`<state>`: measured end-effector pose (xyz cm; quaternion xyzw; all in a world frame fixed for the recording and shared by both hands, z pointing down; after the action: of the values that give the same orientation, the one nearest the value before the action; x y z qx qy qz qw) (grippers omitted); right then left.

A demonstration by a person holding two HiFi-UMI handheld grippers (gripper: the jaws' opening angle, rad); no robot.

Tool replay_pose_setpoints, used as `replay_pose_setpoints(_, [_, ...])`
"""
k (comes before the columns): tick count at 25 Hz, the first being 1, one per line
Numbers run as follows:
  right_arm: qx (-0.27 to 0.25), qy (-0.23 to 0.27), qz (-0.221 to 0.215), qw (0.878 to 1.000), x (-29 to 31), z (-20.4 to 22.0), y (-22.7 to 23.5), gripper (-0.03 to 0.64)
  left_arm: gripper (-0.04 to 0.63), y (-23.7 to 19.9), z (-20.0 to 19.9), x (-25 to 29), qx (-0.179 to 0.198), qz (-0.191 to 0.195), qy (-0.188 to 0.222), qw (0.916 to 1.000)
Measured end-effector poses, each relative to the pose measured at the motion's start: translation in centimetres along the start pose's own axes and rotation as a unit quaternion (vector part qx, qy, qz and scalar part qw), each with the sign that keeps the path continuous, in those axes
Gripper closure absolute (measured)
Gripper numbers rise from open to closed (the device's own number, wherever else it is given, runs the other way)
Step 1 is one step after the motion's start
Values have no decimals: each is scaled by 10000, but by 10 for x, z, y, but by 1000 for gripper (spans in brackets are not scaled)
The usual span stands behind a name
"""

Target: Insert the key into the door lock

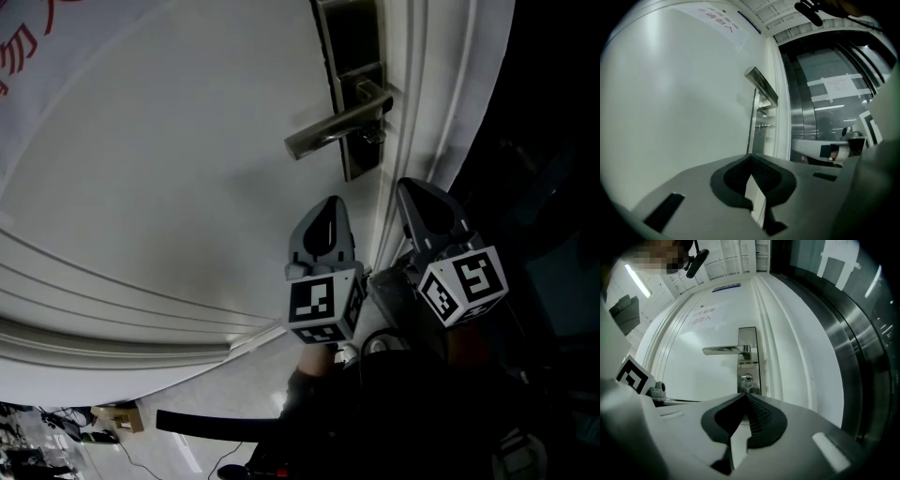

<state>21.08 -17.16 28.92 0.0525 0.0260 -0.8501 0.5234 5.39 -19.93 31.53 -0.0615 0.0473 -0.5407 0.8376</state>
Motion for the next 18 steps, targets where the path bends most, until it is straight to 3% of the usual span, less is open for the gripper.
replay_pose_setpoints(18, [-177,-55,-179,9997,8,-1,-11,617,595,-7,4,-1,54,-64,45,10000])
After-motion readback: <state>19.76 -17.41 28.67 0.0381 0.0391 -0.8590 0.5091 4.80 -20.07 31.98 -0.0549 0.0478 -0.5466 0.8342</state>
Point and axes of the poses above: the fingertips, and each gripper's own axes: x forward along the fingers, y to its right, z out of its underside, the point moved 7 cm from there along -x, backward along the fingers, and after that the axes turned 5 degrees about -z, right-handed, at the moved point
